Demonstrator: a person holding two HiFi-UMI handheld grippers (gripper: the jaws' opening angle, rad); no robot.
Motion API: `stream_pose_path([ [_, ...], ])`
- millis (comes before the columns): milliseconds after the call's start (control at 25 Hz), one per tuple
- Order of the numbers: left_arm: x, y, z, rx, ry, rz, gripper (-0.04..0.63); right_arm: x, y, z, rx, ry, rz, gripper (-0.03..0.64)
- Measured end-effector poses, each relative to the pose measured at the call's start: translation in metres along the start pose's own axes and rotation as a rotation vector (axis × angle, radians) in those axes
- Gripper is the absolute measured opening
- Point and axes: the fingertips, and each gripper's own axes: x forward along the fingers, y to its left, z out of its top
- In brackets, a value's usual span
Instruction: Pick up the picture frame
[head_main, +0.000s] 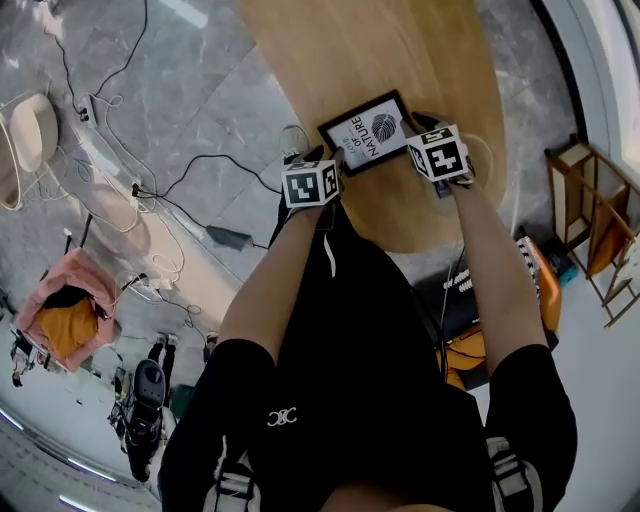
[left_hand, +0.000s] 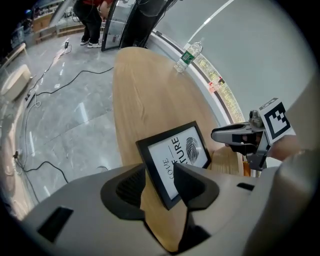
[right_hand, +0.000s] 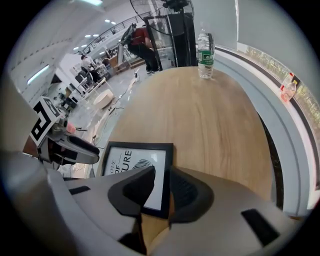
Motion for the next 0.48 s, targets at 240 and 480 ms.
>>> stream_pose_path([
  [240, 0.023, 0.014, 0.008, -0.042, 0.008, 0.031, 0.189, 0.025, -0.003, -0.001, 0.002, 0.039, 0.014, 0.107],
  [480, 0.037, 0.028, 0.018, -0.043, 0.026, 0.065, 0.142, 0.050, -0.011, -0.003, 0.024, 0.109, -0.007, 0.107],
])
